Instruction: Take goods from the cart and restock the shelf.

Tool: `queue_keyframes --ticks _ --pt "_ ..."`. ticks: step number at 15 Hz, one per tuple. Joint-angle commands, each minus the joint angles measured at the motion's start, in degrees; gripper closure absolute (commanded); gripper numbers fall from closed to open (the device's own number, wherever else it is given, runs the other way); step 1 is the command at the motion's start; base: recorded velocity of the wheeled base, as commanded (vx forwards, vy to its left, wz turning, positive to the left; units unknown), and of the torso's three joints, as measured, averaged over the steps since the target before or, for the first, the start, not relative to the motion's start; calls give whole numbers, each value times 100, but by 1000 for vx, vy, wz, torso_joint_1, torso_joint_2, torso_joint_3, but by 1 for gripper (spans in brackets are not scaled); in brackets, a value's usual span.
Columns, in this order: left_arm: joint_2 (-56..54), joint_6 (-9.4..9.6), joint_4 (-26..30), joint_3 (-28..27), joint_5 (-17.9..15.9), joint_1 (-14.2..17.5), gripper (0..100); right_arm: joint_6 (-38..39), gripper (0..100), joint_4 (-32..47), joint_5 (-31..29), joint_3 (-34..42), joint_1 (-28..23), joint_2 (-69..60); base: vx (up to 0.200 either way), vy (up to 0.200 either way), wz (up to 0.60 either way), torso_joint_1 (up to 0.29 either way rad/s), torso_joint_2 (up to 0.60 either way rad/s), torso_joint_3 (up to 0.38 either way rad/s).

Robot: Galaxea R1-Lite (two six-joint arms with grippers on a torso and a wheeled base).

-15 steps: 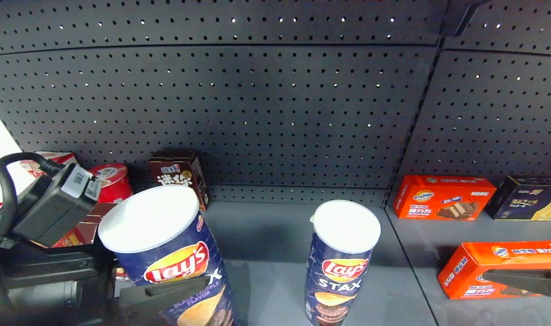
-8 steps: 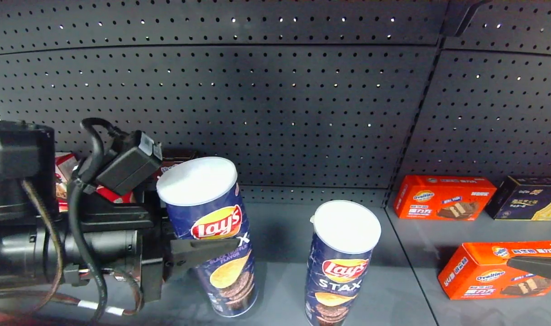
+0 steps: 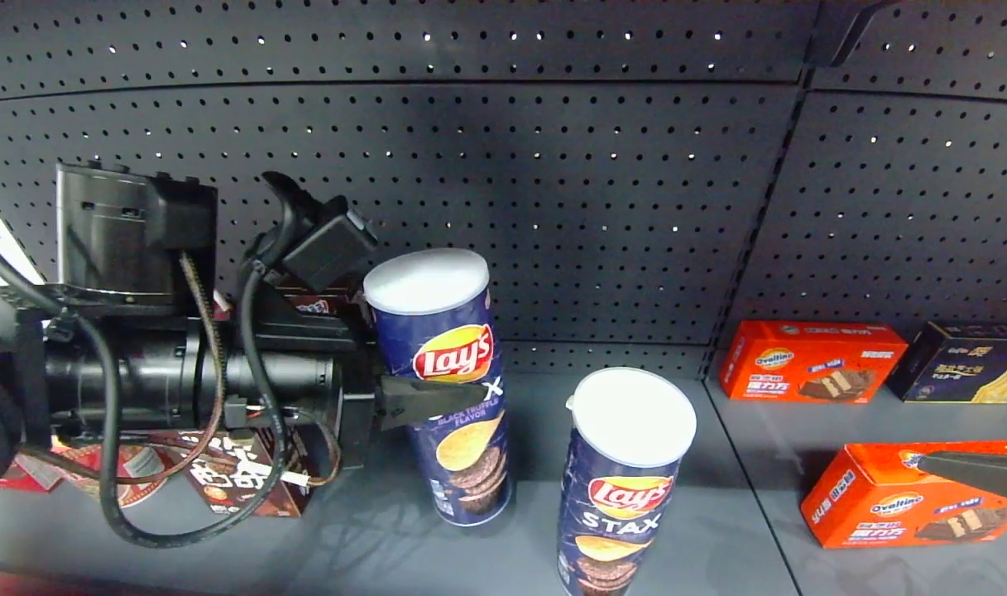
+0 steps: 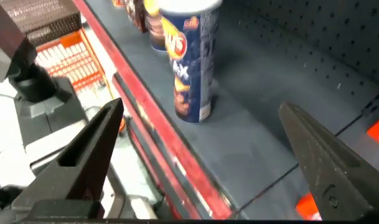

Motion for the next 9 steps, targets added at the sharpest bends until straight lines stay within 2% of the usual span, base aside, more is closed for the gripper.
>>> queue_keyframes --ticks 1,3,5,6,7,9 --pt "549 272 25 -303 -10 40 100 -6 0 -12 -7 -25 1 132 0 0 0 0 0 0" --pt "689 457 87 -382 -27 215 100 -6 0 -12 -25 19 1 132 0 0 0 0 0 0" --pt "742 500 96 -408 -18 215 100 2 0 -12 -42 37 -8 149 0 0 0 0 0 0" --pt "839 641 17 -444 8 259 100 11 0 -30 -34 37 -8 255 0 0 0 0 0 0" --pt "874 703 78 -514 -1 268 100 20 0 -65 -34 37 -8 308 0 0 0 0 0 0" --pt "1190 764 78 -892 -27 251 100 29 0 -443 -16 63 1 589 0 0 0 0 0 0"
